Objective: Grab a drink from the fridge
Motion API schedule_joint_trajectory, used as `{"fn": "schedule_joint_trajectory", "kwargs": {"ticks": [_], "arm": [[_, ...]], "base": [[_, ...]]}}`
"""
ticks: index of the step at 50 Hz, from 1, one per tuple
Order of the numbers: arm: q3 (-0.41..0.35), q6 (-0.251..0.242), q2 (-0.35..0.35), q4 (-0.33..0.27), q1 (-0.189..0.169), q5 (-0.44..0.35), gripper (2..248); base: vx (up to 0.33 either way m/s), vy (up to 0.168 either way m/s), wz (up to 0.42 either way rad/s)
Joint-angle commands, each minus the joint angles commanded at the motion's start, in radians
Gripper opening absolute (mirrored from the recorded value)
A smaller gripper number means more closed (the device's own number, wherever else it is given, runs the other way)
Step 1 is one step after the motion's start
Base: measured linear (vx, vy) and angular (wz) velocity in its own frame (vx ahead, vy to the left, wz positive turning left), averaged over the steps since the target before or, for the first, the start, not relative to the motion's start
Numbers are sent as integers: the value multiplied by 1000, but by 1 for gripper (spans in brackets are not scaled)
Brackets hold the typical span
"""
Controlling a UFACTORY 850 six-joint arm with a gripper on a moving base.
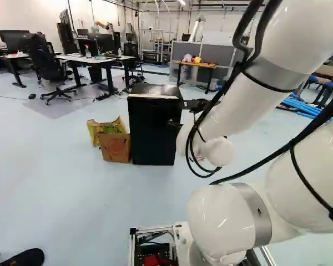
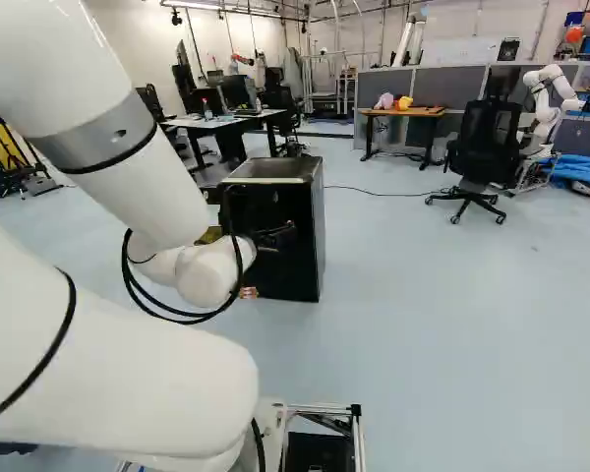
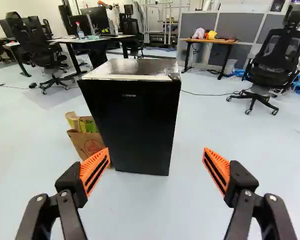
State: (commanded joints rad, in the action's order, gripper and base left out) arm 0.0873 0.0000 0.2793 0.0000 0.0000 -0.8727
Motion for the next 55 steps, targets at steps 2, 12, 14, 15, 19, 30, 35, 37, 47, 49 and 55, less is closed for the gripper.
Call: {"fn": "schedule_joint_trajectory", "kwargs": {"ticks": [2, 12, 14, 15, 19, 30, 35, 37, 47, 49, 55], "arm": [[0, 0, 0, 0, 0, 0, 247], [0, 0, 0, 0, 0, 0, 247], [0, 0, 0, 0, 0, 0, 247], [0, 0, 0, 0, 0, 0, 247], [0, 0, 0, 0, 0, 0, 247], [0, 0, 0, 0, 0, 0, 247], [0, 0, 0, 0, 0, 0, 247], [0, 0, 0, 0, 0, 0, 247], [0, 0, 0, 0, 0, 0, 247], [0, 0, 0, 0, 0, 0, 247], [0, 0, 0, 0, 0, 0, 247]], "base": [[54, 36, -21], [42, 45, -10], [29, 43, -7], [36, 46, -5], [34, 39, -10], [29, 42, -8], [31, 55, -13], [37, 64, -11], [31, 59, -10], [25, 56, -7], [26, 59, -9]]}}
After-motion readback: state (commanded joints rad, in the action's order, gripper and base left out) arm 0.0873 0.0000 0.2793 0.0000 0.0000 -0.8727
